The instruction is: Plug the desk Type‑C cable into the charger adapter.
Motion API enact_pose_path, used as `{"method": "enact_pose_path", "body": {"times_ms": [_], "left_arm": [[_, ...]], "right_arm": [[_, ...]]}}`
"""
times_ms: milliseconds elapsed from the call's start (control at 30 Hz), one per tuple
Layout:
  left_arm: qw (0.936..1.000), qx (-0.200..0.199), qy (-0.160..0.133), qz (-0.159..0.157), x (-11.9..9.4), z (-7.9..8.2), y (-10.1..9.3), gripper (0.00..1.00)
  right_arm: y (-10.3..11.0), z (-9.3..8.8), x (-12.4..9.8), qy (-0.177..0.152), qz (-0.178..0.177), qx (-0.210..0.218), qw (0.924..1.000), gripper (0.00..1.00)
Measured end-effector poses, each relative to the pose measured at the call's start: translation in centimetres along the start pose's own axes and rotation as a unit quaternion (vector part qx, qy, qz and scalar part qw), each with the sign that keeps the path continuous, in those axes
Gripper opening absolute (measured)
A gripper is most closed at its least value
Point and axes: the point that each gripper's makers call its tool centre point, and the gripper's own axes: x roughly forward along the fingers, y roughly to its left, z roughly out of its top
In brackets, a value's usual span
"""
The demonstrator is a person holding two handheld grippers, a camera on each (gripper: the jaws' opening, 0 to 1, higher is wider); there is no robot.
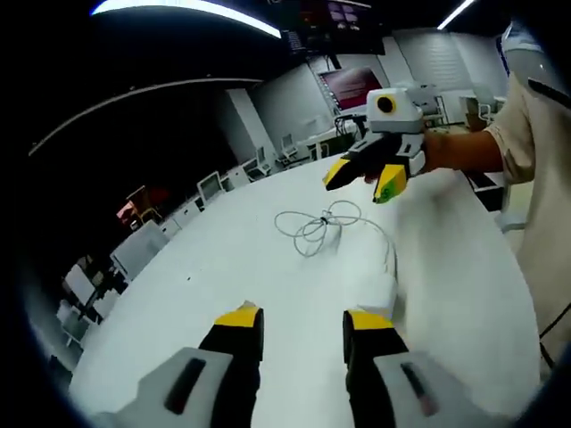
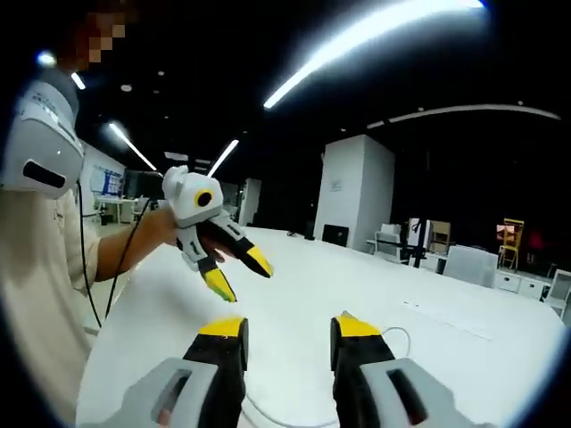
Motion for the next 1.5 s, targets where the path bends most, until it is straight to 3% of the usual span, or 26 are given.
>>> {"method": "enact_pose_path", "body": {"times_ms": [67, 167, 300, 367, 567, 667, 700, 767, 833, 1067, 1167, 1267, 1500], "left_arm": [[0.9993, -0.012, 0.002, 0.035, -0.7, -0.4, 1.0, 0.37], [0.9978, -0.024, -0.002, 0.062, -1.6, -0.8, 1.7, 0.37], [0.9933, -0.05, -0.037, 0.098, -3.2, -0.3, 2.4, 0.38], [0.9879, -0.065, -0.054, 0.13, -4.1, -0.2, 3.2, 0.38], [0.9839, -0.068, -0.041, 0.16, -4.8, -1.7, 3.3, 0.4], [0.978, -0.088, -0.071, 0.176, -5.5, -1.5, 3.2, 0.4], [0.9724, -0.09, -0.089, 0.196, -6.0, -1.2, 3.5, 0.4], [0.971, -0.09, -0.098, 0.199, -6.5, -1.3, 3.2, 0.41], [0.9658, -0.118, -0.107, 0.205, -7.0, -1.7, 3.2, 0.44], [0.9562, -0.131, -0.104, 0.24, -10.1, -2.9, 3.5, 0.47], [0.9473, -0.14, -0.107, 0.267, -11.6, -3.1, 3.9, 0.47], [0.9455, -0.143, -0.098, 0.276, -12.1, -3.5, 3.6, 0.47], [0.9452, -0.18, -0.086, 0.259, -12.1, -4.9, 2.0, 0.48]], "right_arm": [[-0.4, 0.1, -0.3, -0.003, -0.014, 0.001, 0.9999, 0.38], [-1.0, 0.2, -0.9, -0.017, -0.044, 0.007, 0.9989, 0.38], [-2.6, 0.0, -2.0, -0.021, -0.106, 0.018, 0.994, 0.39], [-3.1, 0.4, -2.7, -0.03, -0.13, 0.01, 0.9911, 0.4], [-3.8, 0.6, -4.6, -0.052, -0.161, 0.026, 0.9852, 0.41], [-4.4, 0.2, -5.9, -0.045, -0.183, 0.027, 0.9818, 0.43], [-4.6, 0.2, -6.5, -0.043, -0.194, 0.026, 0.9798, 0.43], [-5.2, 0.1, -7.8, -0.037, -0.219, 0.021, 0.9748, 0.43], [-5.4, -0.1, -8.6, -0.035, -0.228, 0.025, 0.9727, 0.45], [-6.3, -0.2, -12.1, -0.046, -0.282, 0.036, 0.9576, 0.47], [-6.1, -0.4, -12.6, -0.05, -0.291, 0.045, 0.9544, 0.48], [-5.9, -0.7, -12.6, -0.043, -0.294, 0.044, 0.9538, 0.5], [-5.3, -1.9, -13.4, -0.034, -0.296, 0.054, 0.9532, 0.53]]}}
